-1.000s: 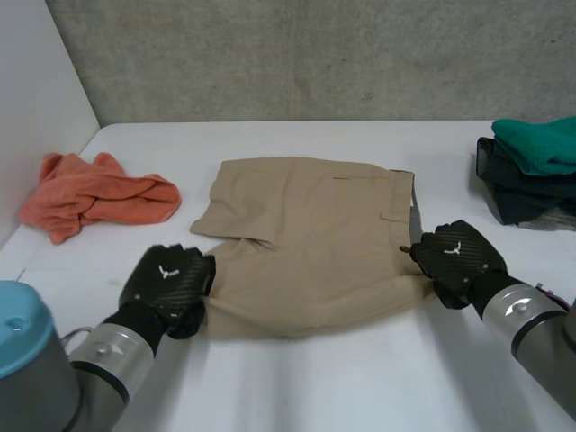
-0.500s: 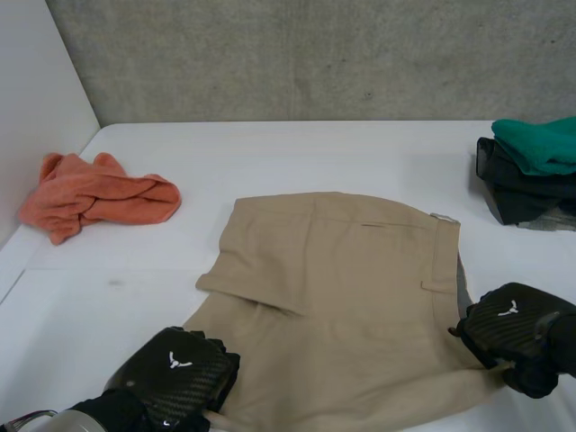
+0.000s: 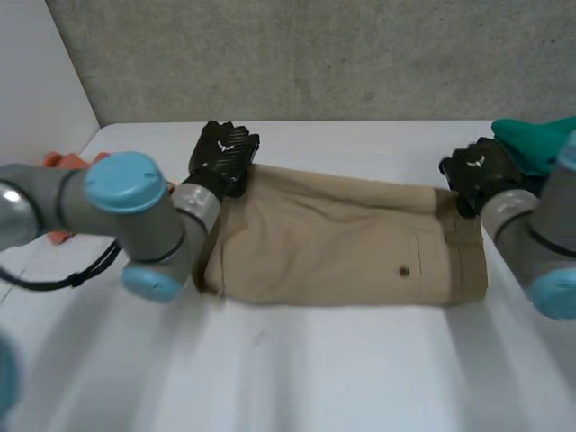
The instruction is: Fold the laundry.
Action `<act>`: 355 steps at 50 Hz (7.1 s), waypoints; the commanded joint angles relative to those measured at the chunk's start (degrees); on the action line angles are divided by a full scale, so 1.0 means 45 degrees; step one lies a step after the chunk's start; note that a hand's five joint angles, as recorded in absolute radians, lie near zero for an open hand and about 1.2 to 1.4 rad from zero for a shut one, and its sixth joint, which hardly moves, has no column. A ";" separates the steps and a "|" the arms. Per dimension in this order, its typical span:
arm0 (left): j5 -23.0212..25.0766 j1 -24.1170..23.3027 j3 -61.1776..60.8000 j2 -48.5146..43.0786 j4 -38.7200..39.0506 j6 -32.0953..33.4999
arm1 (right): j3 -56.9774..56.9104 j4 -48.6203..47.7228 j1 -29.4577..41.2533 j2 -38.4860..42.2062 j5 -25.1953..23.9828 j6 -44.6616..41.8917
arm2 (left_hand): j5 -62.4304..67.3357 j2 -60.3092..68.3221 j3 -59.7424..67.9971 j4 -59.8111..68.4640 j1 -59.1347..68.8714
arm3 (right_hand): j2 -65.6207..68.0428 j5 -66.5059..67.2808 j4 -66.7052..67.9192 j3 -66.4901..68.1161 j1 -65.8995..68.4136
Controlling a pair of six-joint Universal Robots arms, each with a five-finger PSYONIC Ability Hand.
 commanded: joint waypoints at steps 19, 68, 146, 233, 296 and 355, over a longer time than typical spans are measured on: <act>0.1307 -0.0022 0.0256 0.0228 0.0410 0.0084 | -0.0469 0.1248 0.0461 0.0016 0.0148 0.0873 | -1.2738 -1.3013 -1.2971 -1.3072 -1.2327 | -1.2739 -1.2799 -1.3029 -1.2922 -1.1309; 0.1269 0.0446 -0.6778 0.6520 0.0351 -0.2787 | 0.3362 -0.4313 0.4166 -0.1300 -0.5395 -0.5490 | -1.2738 -1.3013 -1.2971 -1.3072 -1.2327 | 0.2817 0.2756 0.2527 0.2633 0.4247; 0.5193 -0.1487 0.1893 0.2985 -0.6445 -0.3256 | 0.7031 -0.3626 0.3391 -0.2526 -0.1828 0.2066 | -1.2392 -1.2666 -1.2624 -1.2725 -1.1980 | -1.2739 -1.2799 -1.3029 -1.2922 -1.1309; 0.5253 -0.1818 0.0370 0.4782 -0.5977 -0.3979 | -0.3554 -0.6931 -0.8152 0.3864 -0.7863 0.7945 | -1.2317 -1.2591 -1.2549 -1.2650 -1.1905 | -1.2739 -1.2799 -1.3029 -1.2922 -1.1309; 0.4843 0.8064 0.2926 -0.2540 -0.3496 0.2584 | 0.5431 -0.2732 -0.0281 -0.2877 -0.4035 0.0699 | -1.2579 -1.2853 -1.2811 -1.2912 -1.2167 | -1.2739 -1.2799 -1.3029 -1.2922 -1.1309; 0.0664 -0.1917 -0.1601 0.2533 -0.3242 -0.4194 | 0.4341 -0.0005 -0.1257 -0.3619 -0.1808 0.3235 | -1.1644 -1.1919 -1.1877 -1.1978 -1.1233 | -1.2739 -1.2799 -1.3029 -1.2922 -1.1309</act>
